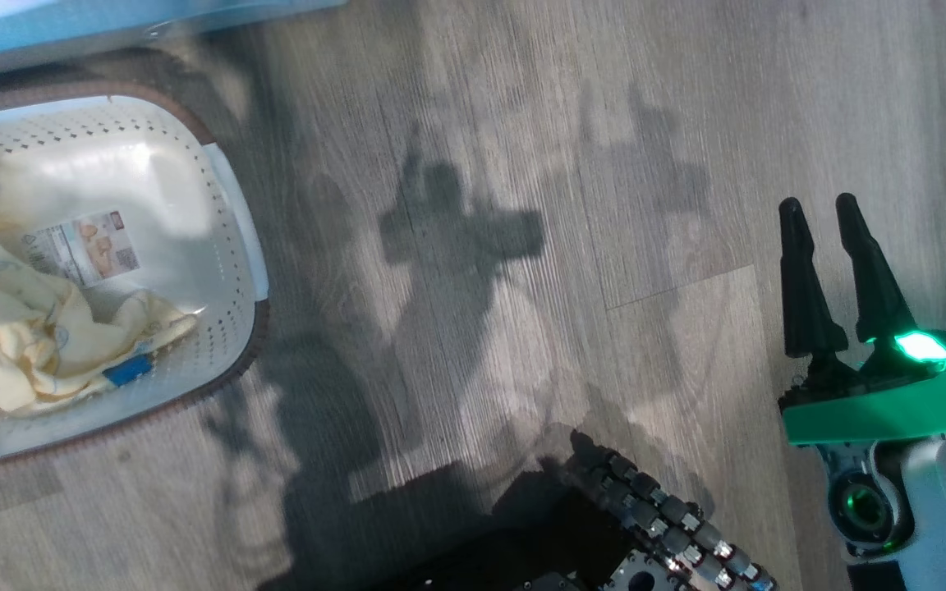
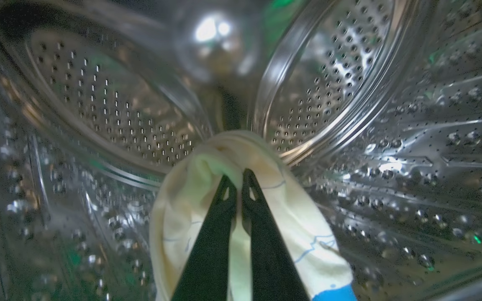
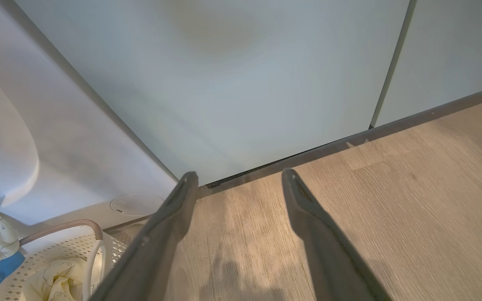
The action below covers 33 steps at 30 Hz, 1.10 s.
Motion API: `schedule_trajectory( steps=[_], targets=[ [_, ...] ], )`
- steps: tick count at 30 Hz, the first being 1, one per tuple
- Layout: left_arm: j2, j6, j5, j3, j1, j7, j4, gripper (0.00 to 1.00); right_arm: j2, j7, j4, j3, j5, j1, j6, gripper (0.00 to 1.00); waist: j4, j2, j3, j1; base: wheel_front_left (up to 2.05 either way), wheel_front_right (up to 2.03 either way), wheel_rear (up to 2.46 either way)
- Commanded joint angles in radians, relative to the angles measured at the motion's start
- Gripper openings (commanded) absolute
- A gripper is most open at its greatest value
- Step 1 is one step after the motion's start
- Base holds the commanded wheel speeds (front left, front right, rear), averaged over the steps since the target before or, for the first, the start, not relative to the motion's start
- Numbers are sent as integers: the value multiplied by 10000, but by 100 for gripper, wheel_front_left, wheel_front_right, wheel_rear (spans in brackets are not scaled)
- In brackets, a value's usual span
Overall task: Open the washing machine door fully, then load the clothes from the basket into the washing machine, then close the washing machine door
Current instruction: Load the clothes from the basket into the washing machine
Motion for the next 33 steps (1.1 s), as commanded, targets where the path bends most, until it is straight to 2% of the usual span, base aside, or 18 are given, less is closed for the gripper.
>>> schedule_trajectory(
  steps=[1,3,14,15,16,17,28,33],
  targets=[
    [522,-24,353,94,-485,-619,-134,0,-156,-67,-217,174,110,122,8,100,-59,0,85,-1,0,0,0],
    [473,2,579,-12,-665,-1069,53,0,-156,-67,-221,166,125,86,8,100,-53,0,125,-1,0,0,0],
    [136,-5,142,-92,-77,-1085,1109,0,-156,-67,-252,31,-58,4,8,100,304,0,256,-1,0,0,0],
    [77,2,50,-64,-47,-1057,1146,10,-156,-67,-250,28,-83,-18,8,100,345,0,260,-1,0,0,0],
    [10,2,-49,-41,-22,-1014,1185,72,-156,-67,-245,18,-102,-34,8,100,391,0,257,-1,0,0,0],
    [-41,-9,-94,-50,-3,-1020,1193,100,-156,-67,-241,-1,-122,-50,8,100,441,0,252,-1,0,0,0],
    [-727,126,-702,-11,846,-1416,1102,100,-156,-67,-230,-357,-536,-83,8,100,1111,0,-157,-1,0,0,0],
    [-992,413,-989,189,1723,-2021,466,100,-156,-67,-274,-623,-837,19,8,100,1490,0,-487,-1,0,0,0]
  ],
)
